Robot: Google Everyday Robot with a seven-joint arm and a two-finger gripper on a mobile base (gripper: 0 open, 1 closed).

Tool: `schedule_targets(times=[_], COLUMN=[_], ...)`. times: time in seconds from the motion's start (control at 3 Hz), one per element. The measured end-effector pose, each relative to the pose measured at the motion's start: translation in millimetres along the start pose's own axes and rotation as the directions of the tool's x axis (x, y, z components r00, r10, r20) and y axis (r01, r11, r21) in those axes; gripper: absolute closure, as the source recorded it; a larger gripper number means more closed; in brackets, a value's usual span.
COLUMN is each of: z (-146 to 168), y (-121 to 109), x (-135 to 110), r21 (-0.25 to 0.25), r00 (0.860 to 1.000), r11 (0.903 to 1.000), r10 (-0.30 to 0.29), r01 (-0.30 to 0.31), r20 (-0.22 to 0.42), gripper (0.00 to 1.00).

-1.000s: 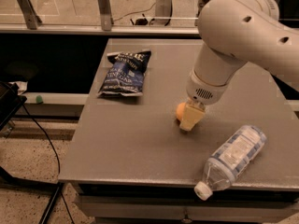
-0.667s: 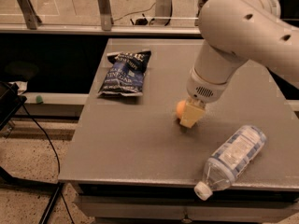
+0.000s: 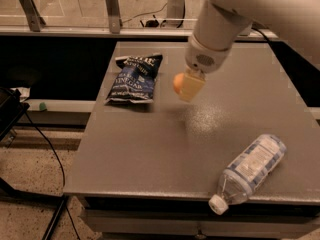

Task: Move orange near blue chip bag

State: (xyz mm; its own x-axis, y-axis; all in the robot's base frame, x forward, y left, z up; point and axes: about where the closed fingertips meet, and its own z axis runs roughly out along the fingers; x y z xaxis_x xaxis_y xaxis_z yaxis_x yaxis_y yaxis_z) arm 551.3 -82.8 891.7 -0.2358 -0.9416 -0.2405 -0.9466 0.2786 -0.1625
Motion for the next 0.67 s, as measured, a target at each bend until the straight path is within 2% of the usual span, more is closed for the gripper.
schedule_targets(times=[0.33,0.67], z=[12.9,15.7], y=[-34.2,-38.5], x=[-47.6,-56.6], r21=[0.047,0.049], r00=[0.998,0.996], r11=[0.9974,0.9966], r10=[-0.057,-0.068], r01=[0.055,0.066], r20=[0.038,0.048], gripper=[1.00,1.00])
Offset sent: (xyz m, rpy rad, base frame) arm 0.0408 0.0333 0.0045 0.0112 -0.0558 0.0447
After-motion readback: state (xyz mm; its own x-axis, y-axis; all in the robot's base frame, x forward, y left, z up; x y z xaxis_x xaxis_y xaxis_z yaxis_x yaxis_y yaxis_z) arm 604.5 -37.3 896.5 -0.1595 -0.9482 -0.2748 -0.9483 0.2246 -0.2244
